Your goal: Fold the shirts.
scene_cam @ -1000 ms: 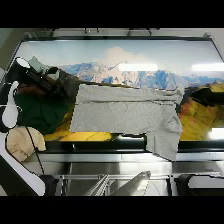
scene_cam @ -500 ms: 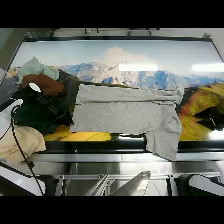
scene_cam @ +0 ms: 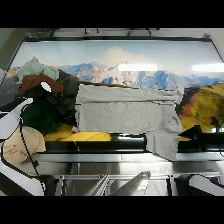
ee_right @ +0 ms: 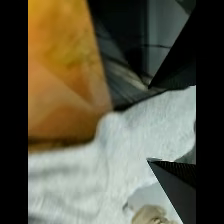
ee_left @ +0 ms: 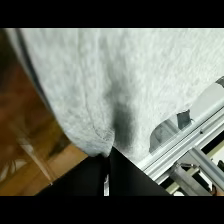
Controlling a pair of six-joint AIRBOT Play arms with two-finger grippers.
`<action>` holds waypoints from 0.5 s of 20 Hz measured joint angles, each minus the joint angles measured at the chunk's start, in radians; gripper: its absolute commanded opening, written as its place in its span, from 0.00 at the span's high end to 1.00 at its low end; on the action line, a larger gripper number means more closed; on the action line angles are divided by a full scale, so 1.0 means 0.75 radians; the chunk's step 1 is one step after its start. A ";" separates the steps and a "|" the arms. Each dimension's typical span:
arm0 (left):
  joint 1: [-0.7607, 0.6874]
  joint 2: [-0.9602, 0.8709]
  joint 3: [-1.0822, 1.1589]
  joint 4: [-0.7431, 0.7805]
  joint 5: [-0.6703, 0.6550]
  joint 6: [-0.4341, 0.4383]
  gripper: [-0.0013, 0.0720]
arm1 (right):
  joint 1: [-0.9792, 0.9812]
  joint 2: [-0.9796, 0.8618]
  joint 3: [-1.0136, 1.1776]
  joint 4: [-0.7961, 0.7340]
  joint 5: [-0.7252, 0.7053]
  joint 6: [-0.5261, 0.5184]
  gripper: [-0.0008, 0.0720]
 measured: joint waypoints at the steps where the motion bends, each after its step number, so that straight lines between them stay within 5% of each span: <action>1: -0.003 0.000 0.012 -0.001 0.015 0.003 0.95 | 0.009 -0.007 -0.029 0.005 -0.003 0.008 0.30; 3: -0.006 0.000 0.024 -0.006 0.026 0.004 0.95 | 0.044 -0.029 -0.072 0.021 -0.009 0.000 0.37; 6: -0.008 0.000 0.033 -0.012 0.038 0.008 0.95 | 0.105 -0.054 -0.102 0.055 -0.070 -0.066 0.92; 10: 0.018 0.000 0.036 -0.017 0.035 0.013 0.95 | 0.142 -0.055 -0.073 0.114 -0.099 -0.144 0.96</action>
